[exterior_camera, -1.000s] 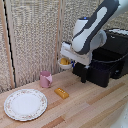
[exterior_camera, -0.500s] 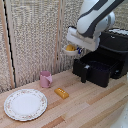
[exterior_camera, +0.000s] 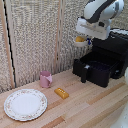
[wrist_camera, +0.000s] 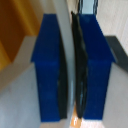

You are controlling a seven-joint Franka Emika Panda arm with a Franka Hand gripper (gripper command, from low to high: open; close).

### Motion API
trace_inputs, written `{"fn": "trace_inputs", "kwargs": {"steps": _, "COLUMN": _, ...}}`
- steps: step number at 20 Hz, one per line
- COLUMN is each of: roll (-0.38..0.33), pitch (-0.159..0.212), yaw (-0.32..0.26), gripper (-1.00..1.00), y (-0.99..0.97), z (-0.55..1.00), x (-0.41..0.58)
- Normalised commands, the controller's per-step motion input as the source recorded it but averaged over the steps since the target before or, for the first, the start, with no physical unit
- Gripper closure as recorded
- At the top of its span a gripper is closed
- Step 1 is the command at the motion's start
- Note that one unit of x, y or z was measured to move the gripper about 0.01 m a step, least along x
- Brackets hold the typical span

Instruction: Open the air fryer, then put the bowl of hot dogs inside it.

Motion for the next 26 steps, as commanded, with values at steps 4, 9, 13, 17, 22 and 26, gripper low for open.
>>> {"fn": "trace_inputs", "kwargs": {"steps": 4, "roll": 0.144, "pitch": 0.028, "yaw": -0.028, "gripper": 1.00, "y": -0.75, "z": 0.06, "x": 0.313}}
{"fn": "trace_inputs", "kwargs": {"steps": 9, "roll": 0.155, "pitch": 0.070, "yaw": -0.043, "gripper": 1.00, "y": -0.71, "z": -0.01, "x": 0.303}}
{"fn": "trace_inputs", "kwargs": {"steps": 13, "roll": 0.121, "pitch": 0.097, "yaw": -0.121, "gripper": 1.00, "y": -0.59, "z": -0.05, "x": 0.131}}
{"fn": "trace_inputs", "kwargs": {"steps": 17, "roll": 0.044, "pitch": 0.074, "yaw": -0.200, "gripper": 1.00, "y": -0.52, "z": -0.10, "x": 0.001}}
{"fn": "trace_inputs", "kwargs": {"steps": 22, "roll": 0.000, "pitch": 0.093, "yaw": -0.190, "gripper": 1.00, "y": -0.31, "z": -0.28, "x": 0.258}}
{"fn": "trace_inputs", "kwargs": {"steps": 26, "roll": -0.001, "pitch": 0.087, "yaw": -0.121, "gripper": 1.00, "y": -0.20, "z": -0.38, "x": 0.336}}
